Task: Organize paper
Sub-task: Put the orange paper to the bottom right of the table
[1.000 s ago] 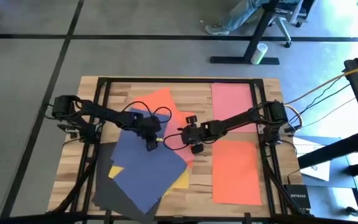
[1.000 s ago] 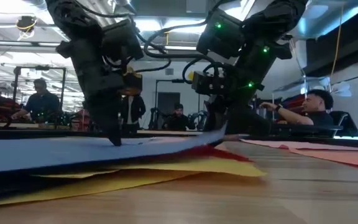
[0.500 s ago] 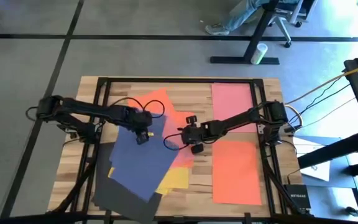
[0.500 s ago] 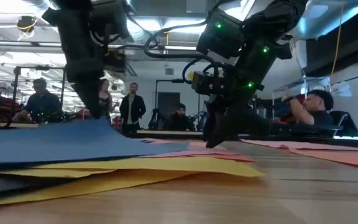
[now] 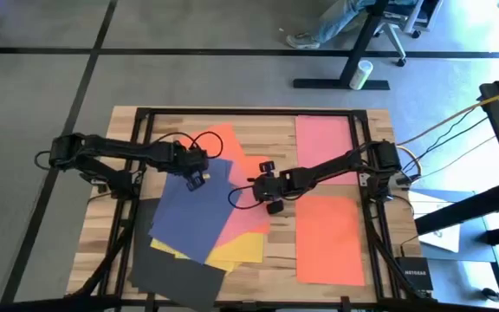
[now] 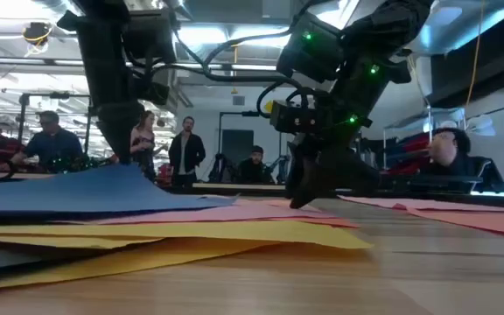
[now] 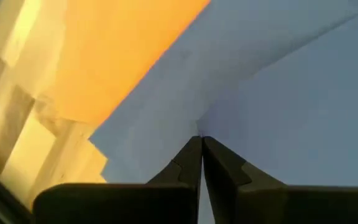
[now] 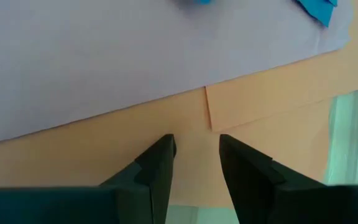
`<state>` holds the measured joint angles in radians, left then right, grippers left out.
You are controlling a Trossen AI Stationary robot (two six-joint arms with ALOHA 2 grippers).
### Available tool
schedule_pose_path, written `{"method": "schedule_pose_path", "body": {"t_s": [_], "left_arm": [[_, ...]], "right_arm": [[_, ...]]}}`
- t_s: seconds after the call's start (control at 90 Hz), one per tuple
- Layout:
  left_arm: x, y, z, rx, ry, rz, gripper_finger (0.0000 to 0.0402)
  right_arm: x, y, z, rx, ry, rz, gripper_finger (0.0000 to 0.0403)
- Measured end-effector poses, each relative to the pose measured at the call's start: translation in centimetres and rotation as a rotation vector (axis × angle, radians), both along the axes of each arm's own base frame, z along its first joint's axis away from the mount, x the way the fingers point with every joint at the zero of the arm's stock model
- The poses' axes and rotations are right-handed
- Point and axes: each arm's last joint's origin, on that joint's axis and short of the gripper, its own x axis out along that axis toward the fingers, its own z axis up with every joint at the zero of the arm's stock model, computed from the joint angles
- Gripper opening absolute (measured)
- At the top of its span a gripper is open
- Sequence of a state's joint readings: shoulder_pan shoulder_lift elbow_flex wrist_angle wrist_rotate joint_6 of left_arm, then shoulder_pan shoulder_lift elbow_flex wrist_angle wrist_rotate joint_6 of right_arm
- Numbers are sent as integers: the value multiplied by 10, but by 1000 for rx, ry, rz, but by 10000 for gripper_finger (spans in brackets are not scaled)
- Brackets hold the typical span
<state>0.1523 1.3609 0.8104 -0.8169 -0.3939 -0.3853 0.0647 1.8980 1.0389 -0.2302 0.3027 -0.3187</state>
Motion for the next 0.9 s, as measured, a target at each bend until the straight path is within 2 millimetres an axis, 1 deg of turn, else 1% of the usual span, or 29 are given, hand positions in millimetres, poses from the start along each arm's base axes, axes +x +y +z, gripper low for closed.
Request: {"method": "schedule_pose_path", "body": {"t_s": [0.178,0.456,0.711,0.9], "left_arm": [[-6,9,-1,2,28,88,0],[-9,14,0,75,55,108,0],[-10,14,0,75,61,121,0],[-13,19,0,73,80,142,0]], "right_arm": [[0,0,0,0,2,0,122],[0,0,0,6,0,-10,122],[0,0,0,5,0,-9,122],[0,0,0,5,0,-10,122]]}}
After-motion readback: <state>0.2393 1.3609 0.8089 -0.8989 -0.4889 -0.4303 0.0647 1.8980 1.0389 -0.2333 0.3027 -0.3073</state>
